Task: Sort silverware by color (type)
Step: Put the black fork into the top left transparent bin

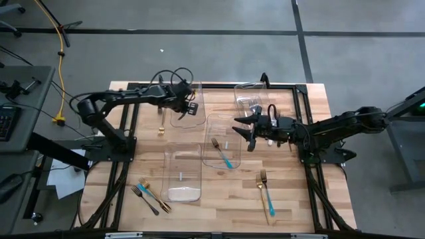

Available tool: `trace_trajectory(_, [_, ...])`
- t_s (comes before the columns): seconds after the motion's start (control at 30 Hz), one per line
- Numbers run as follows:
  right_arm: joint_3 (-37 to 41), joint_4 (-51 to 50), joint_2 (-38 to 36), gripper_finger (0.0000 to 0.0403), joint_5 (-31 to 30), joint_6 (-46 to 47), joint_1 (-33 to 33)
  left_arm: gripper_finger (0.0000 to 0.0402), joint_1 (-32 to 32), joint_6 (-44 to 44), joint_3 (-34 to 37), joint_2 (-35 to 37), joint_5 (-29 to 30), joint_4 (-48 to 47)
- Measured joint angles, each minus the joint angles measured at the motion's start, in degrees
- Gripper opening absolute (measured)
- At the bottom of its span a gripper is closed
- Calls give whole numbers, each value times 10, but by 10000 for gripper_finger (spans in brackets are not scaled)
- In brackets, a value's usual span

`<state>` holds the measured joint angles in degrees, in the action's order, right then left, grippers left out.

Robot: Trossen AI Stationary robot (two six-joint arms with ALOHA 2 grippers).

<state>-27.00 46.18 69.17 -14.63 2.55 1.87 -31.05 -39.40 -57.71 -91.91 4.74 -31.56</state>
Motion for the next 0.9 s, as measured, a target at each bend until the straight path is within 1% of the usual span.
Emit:
trace_trajectory(0.2, [0,0,0,171,0,2,0,2,0,0,0,-12,-1,0])
trace_trajectory(0.37, [0,0,0,171,0,15,0,17,0,16,0,-12,-1,2])
trace_trajectory(0.53, [0,-1,0,171,0,15,0,23,0,18,0,-12,0,2])
trace_trajectory(0.8, [0,-4,0,171,0,15,0,25,-1,44,0,-9,3,2])
trace_trajectory(0.9, [0,-5,0,171,0,15,0,26,-5,78,-15,7,4,-11])
